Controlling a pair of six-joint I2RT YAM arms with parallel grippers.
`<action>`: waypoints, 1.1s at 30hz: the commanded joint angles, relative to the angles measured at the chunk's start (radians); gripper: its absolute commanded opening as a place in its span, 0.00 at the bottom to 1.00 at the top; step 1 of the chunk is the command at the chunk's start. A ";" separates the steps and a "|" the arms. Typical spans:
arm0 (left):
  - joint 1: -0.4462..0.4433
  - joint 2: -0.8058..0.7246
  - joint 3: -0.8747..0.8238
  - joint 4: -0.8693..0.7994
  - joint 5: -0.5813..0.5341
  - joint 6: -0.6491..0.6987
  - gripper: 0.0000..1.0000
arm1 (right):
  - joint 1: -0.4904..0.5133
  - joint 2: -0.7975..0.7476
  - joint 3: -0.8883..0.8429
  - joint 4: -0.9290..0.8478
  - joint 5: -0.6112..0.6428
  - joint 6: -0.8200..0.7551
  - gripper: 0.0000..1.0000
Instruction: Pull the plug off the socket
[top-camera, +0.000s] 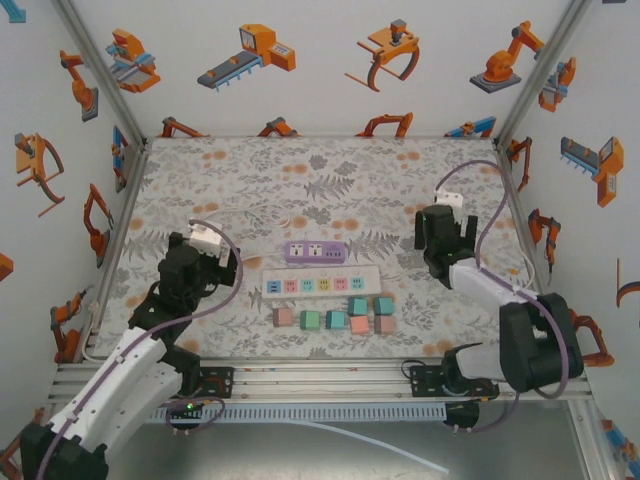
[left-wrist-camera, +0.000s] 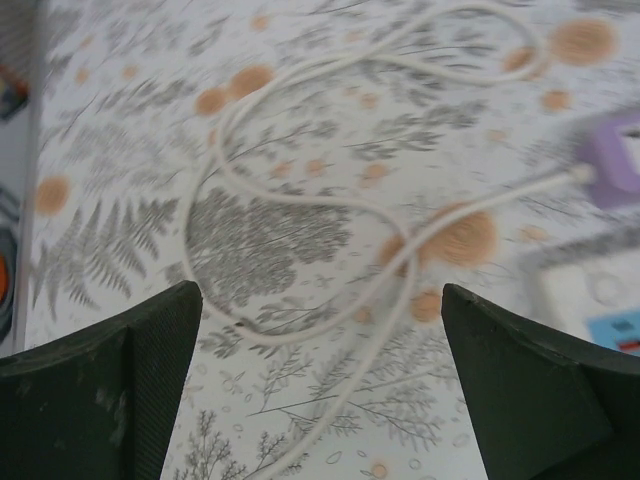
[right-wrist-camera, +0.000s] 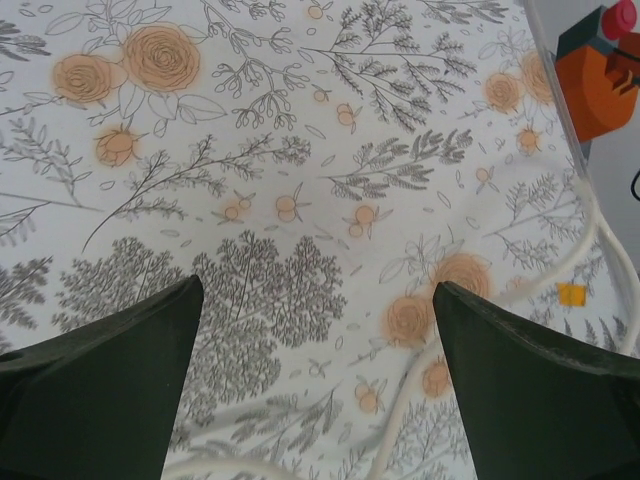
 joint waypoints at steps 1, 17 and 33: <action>0.059 0.060 -0.064 0.178 -0.140 -0.137 0.97 | -0.037 0.095 -0.024 0.262 -0.060 -0.119 0.87; 0.228 0.678 -0.042 0.758 0.030 -0.086 0.98 | -0.258 0.150 -0.137 0.498 -0.463 -0.054 0.99; 0.397 0.880 -0.007 0.905 0.224 -0.158 0.97 | -0.276 0.187 -0.224 0.684 -0.452 -0.030 0.99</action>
